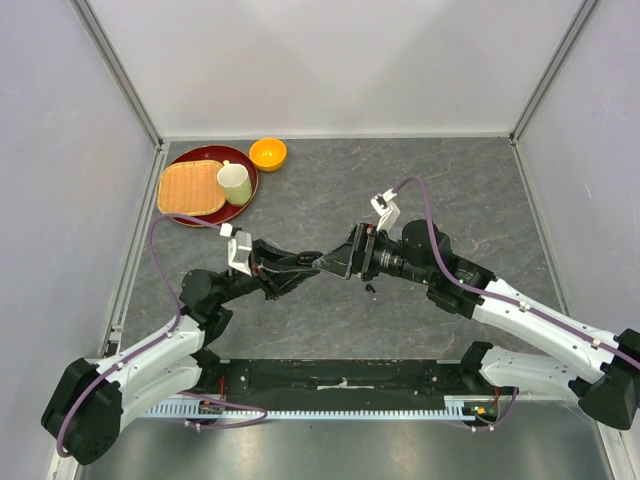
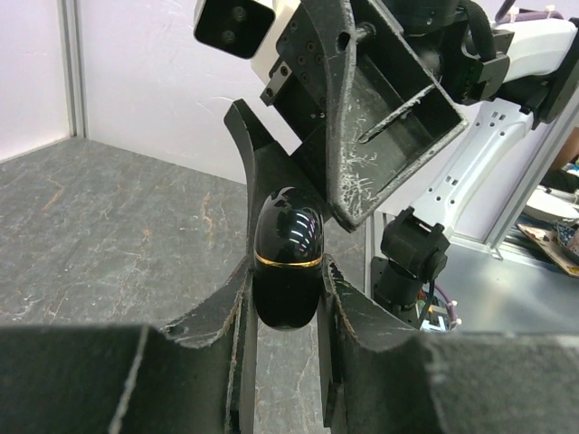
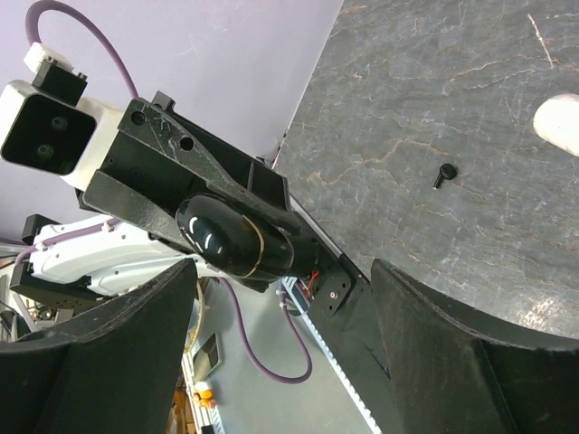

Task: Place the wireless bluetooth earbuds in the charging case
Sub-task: Open the charging case.

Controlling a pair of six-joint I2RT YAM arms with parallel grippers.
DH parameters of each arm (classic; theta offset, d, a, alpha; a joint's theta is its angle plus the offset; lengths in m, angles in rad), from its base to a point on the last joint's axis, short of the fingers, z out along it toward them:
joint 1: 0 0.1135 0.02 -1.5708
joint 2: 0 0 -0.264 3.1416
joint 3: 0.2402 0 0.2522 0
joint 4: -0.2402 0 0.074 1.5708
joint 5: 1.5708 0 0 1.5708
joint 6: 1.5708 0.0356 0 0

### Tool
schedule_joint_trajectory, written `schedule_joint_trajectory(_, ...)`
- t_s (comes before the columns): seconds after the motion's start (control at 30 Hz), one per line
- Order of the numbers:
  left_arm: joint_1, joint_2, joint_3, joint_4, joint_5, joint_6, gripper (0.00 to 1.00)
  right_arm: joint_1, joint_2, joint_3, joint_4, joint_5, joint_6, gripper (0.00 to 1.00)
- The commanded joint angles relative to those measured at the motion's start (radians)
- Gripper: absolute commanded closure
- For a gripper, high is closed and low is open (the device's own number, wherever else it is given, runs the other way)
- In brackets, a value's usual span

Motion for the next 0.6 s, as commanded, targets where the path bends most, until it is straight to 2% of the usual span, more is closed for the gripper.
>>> schedule_joint_trajectory(0.0, -0.004, 0.001, 0.001, 0.080, 0.044, -0.003, 0.98, 0.004, 0.001, 0.022, 0.005, 0.027, -0.005, 0.16)
schedule_joint_trajectory(0.57, -0.004, -0.009, -0.010, 0.131, 0.110, -0.047, 0.98, 0.003, -0.009, 0.007, -0.006, 0.109, 0.012, 0.16)
